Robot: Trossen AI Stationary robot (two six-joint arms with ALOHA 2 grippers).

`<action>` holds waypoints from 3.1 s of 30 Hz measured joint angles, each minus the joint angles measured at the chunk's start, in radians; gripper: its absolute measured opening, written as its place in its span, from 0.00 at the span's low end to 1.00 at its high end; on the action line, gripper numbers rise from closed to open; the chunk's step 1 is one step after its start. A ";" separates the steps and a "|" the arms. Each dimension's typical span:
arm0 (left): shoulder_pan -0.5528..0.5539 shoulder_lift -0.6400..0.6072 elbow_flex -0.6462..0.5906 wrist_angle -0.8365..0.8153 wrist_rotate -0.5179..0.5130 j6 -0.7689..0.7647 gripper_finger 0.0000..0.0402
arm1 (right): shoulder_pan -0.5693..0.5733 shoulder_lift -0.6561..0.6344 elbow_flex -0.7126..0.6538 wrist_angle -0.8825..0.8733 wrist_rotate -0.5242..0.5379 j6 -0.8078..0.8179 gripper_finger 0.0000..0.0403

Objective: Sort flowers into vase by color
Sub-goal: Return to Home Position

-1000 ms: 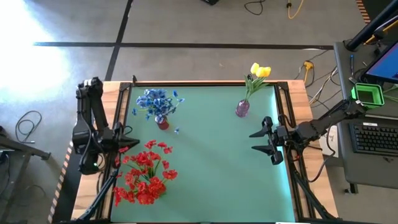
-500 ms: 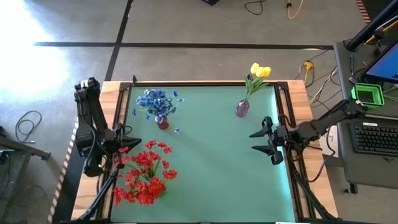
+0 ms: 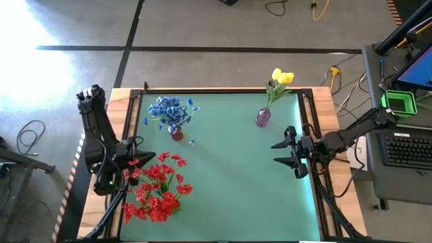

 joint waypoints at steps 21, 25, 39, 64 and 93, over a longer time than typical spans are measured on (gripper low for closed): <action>0.089 0.031 0.027 0.106 0.143 0.194 0.00 | 0.000 0.000 0.000 0.009 0.000 0.010 0.52; 0.096 -0.012 0.016 0.099 0.140 0.236 0.00 | 0.000 0.000 0.000 0.014 0.000 0.008 0.52; 0.147 -0.025 -0.071 0.252 0.149 0.292 0.00 | 0.000 0.000 0.000 0.025 0.000 0.007 0.52; 0.349 -0.102 -0.079 0.221 0.271 0.524 0.00 | 0.000 0.000 0.000 0.028 0.000 0.008 0.52; 0.405 -0.179 -0.191 0.140 0.069 0.416 0.00 | 0.000 0.000 0.000 0.028 -0.001 0.015 0.52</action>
